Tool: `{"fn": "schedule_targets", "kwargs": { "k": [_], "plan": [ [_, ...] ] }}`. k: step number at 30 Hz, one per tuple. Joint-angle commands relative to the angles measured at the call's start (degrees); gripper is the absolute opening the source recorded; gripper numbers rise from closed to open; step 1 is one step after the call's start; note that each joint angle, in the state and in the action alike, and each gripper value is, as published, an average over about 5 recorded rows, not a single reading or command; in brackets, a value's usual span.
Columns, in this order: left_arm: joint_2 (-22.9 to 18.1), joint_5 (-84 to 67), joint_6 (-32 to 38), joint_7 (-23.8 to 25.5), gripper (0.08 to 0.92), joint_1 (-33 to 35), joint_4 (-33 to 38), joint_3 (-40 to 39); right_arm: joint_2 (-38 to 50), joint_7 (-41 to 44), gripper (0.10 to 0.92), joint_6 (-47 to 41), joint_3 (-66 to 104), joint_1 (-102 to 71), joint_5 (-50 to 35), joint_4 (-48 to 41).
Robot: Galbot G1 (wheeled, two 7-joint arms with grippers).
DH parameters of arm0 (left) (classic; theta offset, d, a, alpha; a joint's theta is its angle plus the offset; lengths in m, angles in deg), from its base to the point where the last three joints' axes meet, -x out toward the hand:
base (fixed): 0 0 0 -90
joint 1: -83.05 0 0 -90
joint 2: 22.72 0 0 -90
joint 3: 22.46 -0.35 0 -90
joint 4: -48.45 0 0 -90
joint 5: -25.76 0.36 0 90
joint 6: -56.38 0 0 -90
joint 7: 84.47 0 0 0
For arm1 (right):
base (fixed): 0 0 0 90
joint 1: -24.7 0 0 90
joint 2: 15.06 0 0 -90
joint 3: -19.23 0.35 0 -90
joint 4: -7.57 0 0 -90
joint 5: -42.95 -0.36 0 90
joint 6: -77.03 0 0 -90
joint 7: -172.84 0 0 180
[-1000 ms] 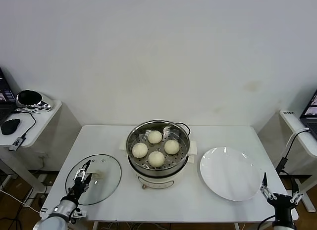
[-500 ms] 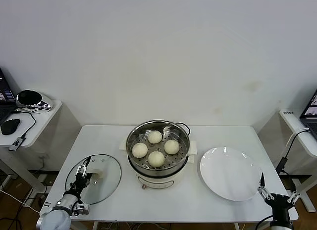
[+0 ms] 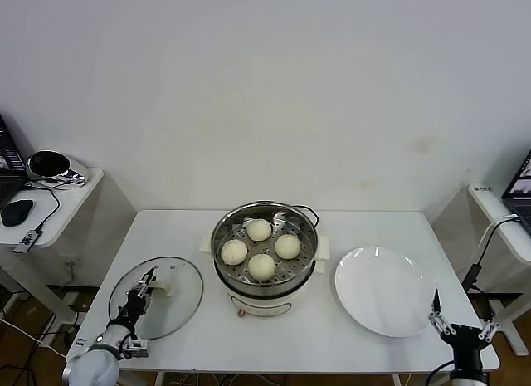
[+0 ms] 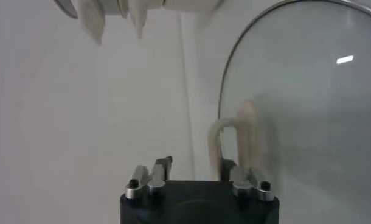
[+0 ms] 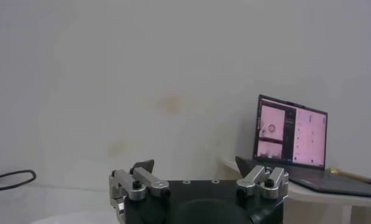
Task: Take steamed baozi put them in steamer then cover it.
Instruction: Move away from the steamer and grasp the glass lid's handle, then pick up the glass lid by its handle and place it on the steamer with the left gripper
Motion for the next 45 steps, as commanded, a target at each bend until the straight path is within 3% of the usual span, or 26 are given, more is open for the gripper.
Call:
{"fn": "schedule_targets", "kwargs": {
  "k": [1,5,9,15,22,27,32,35,40,45],
  "plan": [
    [-0.2,-2.8,1.8,-3.5,0.342,-1.0,-3.5,0.2,0.0,0.1,0.823,0.0,-0.3,-0.1,0.2,0.3],
    [-0.2,-4.1,2.2,-5.7,0.23,0.6,-0.6,1.1,0.0,0.1,0.823,0.0,-0.6,-0.2,0.3,0.8],
    [0.3,-6.1,-0.3,-6.8,0.137,5.2,6.9,2.7,0.0,0.2,0.823,0.0,-0.6,-0.4,0.4,1.2],
    [2.0,-14.5,-18.2,-5.6,0.127,15.5,24.9,4.2,0.5,0.6,0.823,-0.6,-1.1,-0.7,0.7,1.8],
    [4.6,-16.9,-27.2,0.9,0.127,15.5,36.7,4.6,1.5,1.2,0.823,-1.5,-2.7,-1.3,0.9,2.3],
    [9.4,-18.8,-31.5,4.9,0.127,9.6,39.4,0.6,1.8,1.3,0.823,-1.5,-3.5,-1.2,3.0,1.9],
    [13.9,-21.0,-34.5,6.8,0.127,-2.8,35.0,-8.3,1.4,1.3,0.823,-1.4,-4.3,-1.0,5.4,1.8],
    [14.6,-21.9,-37.4,8.0,0.127,-9.8,34.1,-15.9,1.2,1.3,0.823,-1.5,-4.5,-0.8,6.8,1.8],
    [10.0,-16.6,-42.7,11.2,0.127,-21.6,32.1,-28.9,0.7,0.7,0.823,-1.2,-4.7,0.1,10.6,1.1],
    [3.6,-8.0,-44.3,15.8,0.127,-27.4,28.7,-35.2,0.5,0.5,0.823,-2.0,-5.1,0.5,10.9,0.7]
  ]
}}
